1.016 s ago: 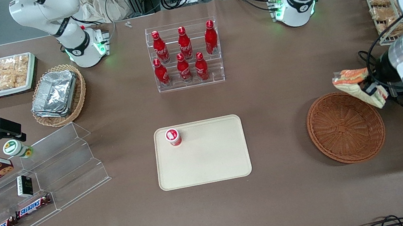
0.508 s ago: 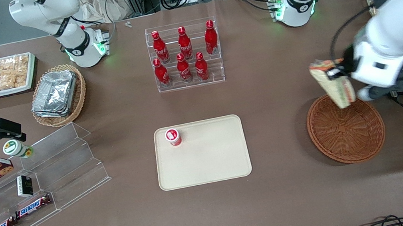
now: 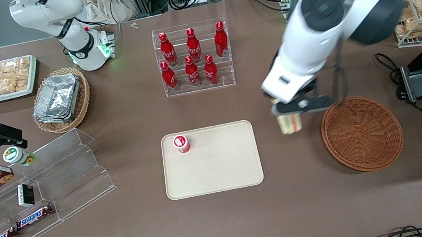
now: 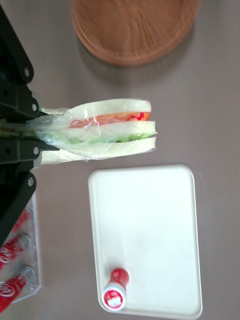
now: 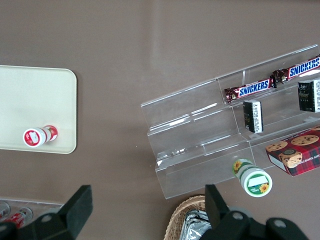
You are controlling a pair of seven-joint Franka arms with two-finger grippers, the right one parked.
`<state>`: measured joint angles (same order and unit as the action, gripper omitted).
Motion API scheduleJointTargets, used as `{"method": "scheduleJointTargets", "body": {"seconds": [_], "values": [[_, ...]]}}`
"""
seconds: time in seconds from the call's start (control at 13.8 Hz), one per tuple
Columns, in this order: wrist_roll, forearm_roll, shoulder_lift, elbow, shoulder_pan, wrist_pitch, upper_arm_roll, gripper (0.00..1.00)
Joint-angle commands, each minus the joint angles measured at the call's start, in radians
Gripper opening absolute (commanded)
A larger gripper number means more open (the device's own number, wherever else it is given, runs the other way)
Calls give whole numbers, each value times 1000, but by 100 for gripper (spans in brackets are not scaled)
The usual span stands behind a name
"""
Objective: Place sandwich from basket to tray
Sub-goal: 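Carry the sandwich with the left gripper over to the cream tray, then lower the sandwich onto the tray beside the red bottle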
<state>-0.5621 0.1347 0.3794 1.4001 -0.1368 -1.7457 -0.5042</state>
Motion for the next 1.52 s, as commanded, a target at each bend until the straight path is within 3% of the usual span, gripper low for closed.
{"method": "scheduleJointTargets", "body": {"seconds": [0.0,0.36,0.87,0.94,1.02,1.09,1.16,1.45], "values": [[-68,33,143,-30,-58,-137,0,0],[-185,227,321,-29,-135,-293,3,0],[-147,226,449,-21,-130,-374,3,0],[-150,217,447,-20,-130,-374,3,9],[-151,214,449,-21,-129,-373,3,46],[-148,214,449,-21,-129,-373,3,94],[-151,214,447,-21,-130,-368,3,99],[-150,212,423,-30,-121,-252,-2,99]]}}
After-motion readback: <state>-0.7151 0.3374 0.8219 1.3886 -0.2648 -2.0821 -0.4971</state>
